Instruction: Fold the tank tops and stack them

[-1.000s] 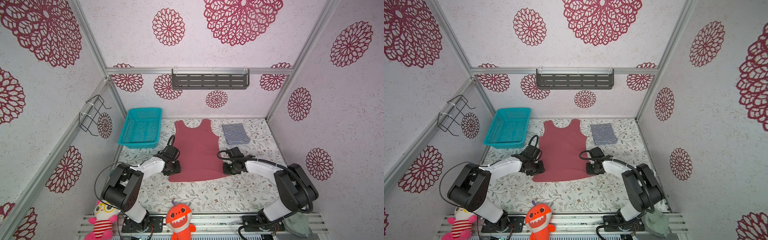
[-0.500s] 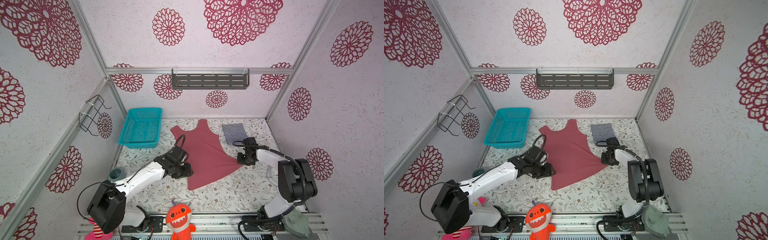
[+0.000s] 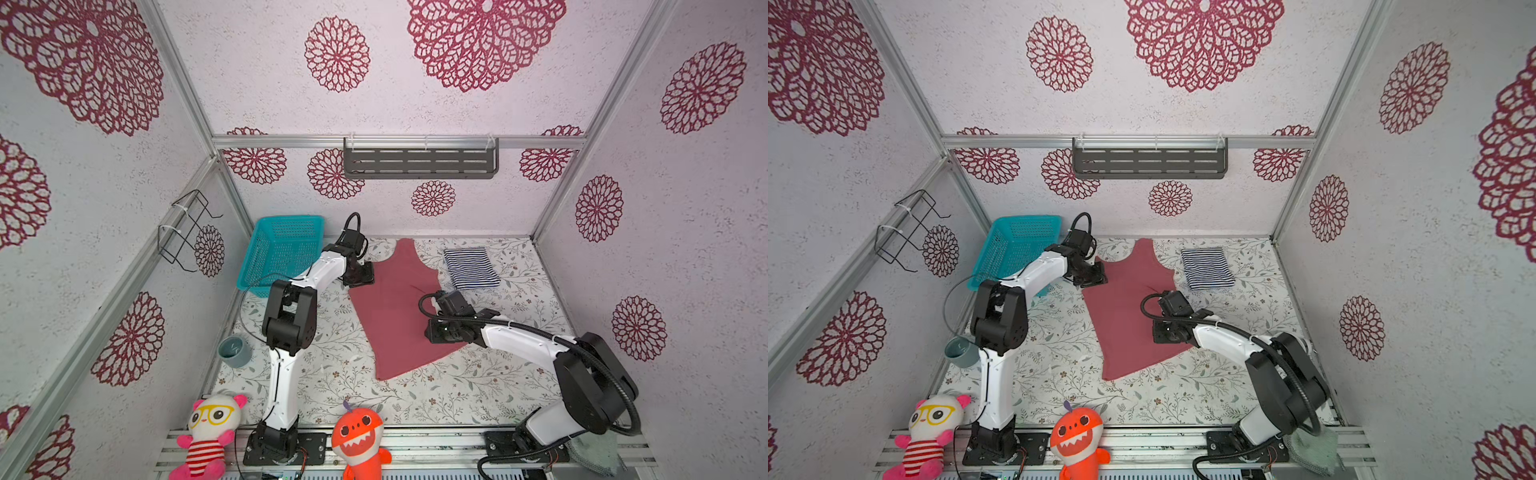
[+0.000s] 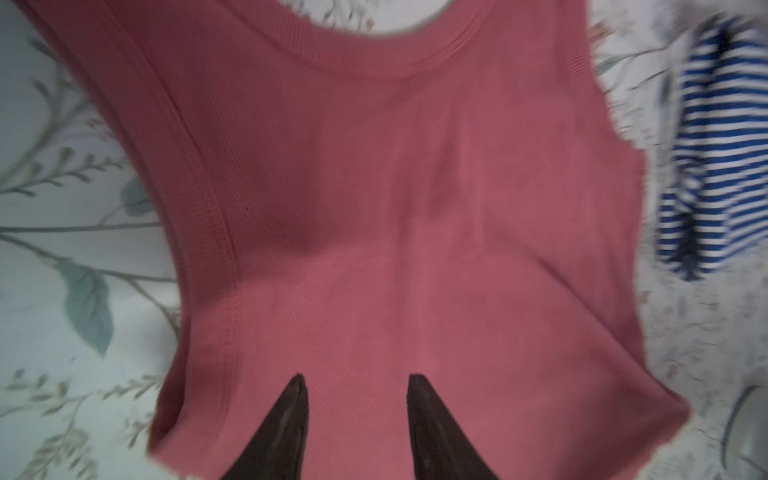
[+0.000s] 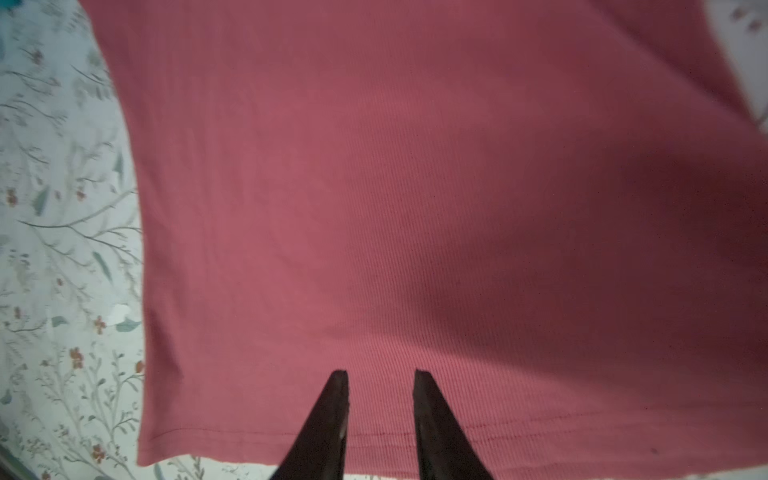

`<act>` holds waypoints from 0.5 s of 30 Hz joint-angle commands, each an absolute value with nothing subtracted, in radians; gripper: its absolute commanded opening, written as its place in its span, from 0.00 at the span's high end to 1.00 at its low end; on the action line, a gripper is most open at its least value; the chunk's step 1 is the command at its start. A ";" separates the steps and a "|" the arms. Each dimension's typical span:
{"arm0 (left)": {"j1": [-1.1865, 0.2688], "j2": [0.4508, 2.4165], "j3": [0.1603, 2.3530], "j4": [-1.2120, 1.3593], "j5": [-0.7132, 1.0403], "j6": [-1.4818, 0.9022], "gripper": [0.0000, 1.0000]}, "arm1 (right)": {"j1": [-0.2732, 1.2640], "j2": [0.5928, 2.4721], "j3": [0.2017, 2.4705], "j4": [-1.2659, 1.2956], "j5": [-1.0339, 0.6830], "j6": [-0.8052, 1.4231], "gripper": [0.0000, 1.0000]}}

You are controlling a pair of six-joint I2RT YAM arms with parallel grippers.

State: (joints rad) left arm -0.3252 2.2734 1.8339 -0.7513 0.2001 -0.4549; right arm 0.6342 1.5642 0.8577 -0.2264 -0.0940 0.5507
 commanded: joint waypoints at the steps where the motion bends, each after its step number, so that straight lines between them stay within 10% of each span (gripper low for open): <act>1: -0.338 2.296 1.852 -0.798 0.192 -0.428 0.57 | 0.637 1.591 0.835 -0.139 -0.091 0.623 0.70; 15: -0.449 1.956 0.975 -0.428 0.189 -0.721 0.66 | 0.517 1.519 0.649 -0.236 -0.023 0.615 0.70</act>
